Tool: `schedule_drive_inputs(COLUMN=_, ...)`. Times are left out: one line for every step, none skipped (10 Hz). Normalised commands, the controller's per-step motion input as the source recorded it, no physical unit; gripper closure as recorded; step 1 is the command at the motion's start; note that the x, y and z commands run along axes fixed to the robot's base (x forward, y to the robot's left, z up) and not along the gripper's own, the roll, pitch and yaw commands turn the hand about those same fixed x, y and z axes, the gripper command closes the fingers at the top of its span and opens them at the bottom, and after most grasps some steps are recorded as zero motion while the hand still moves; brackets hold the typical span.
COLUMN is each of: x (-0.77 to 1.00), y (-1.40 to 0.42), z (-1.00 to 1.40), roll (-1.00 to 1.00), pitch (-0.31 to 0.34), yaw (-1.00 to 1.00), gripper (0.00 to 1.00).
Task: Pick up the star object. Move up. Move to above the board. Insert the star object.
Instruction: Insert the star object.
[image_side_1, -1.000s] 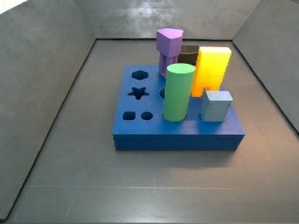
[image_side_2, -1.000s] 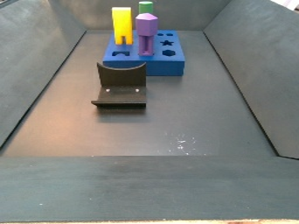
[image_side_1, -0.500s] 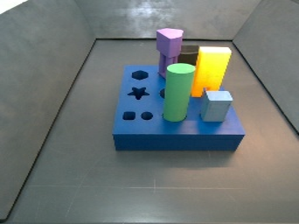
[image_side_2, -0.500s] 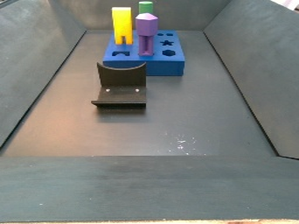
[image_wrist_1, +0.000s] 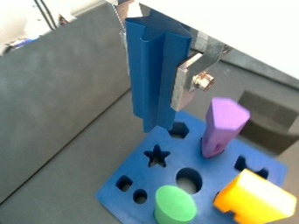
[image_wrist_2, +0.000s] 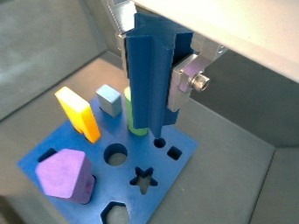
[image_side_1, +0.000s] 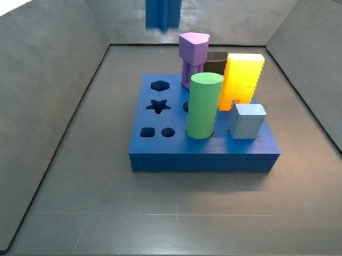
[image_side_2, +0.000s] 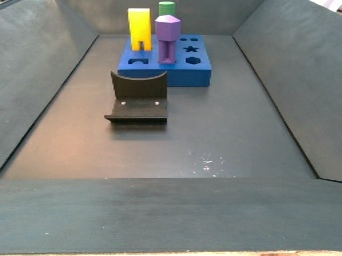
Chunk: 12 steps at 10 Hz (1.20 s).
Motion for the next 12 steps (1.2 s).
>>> schedule_drive_inputs(x=0.0, y=0.28, z=-1.0, roll=0.0, pitch=-0.006, yaw=-0.12, gripper=1.0)
schedule_drive_inputs(x=0.04, y=0.45, z=-1.0, roll=0.0, pitch=-0.046, yaw=0.0, gripper=1.0)
schedule_drive_inputs(x=0.03, y=0.44, z=-1.0, roll=-0.01, pitch=-0.08, yaw=0.0, gripper=1.0)
schedule_drive_inputs(x=0.0, y=0.17, z=-0.9, roll=-0.09, pitch=-0.114, yaw=-0.09, gripper=1.0)
schedule_drive_inputs(x=-0.07, y=0.0, z=-0.91, roll=-0.08, pitch=-0.104, yaw=-0.43, gripper=1.0)
schedule_drive_inputs(x=-0.12, y=0.0, z=-0.9, roll=-0.06, pitch=-0.123, yaw=-0.53, gripper=1.0)
schedule_drive_inputs(x=-0.04, y=0.0, z=-0.85, roll=-0.06, pitch=-0.144, yaw=-0.49, gripper=1.0)
schedule_drive_inputs(x=-0.24, y=0.03, z=-0.8, roll=0.0, pitch=-0.169, yaw=-0.33, gripper=1.0)
schedule_drive_inputs(x=-0.13, y=0.01, z=-0.62, roll=0.1, pitch=-0.087, yaw=-0.19, gripper=1.0)
schedule_drive_inputs(x=0.0, y=0.0, z=-0.65, roll=0.19, pitch=-0.059, yaw=0.0, gripper=1.0)
schedule_drive_inputs(x=0.08, y=0.0, z=-0.56, roll=0.17, pitch=-0.044, yaw=0.0, gripper=1.0)
schedule_drive_inputs(x=0.19, y=0.0, z=-0.5, roll=0.16, pitch=-0.02, yaw=0.0, gripper=1.0)
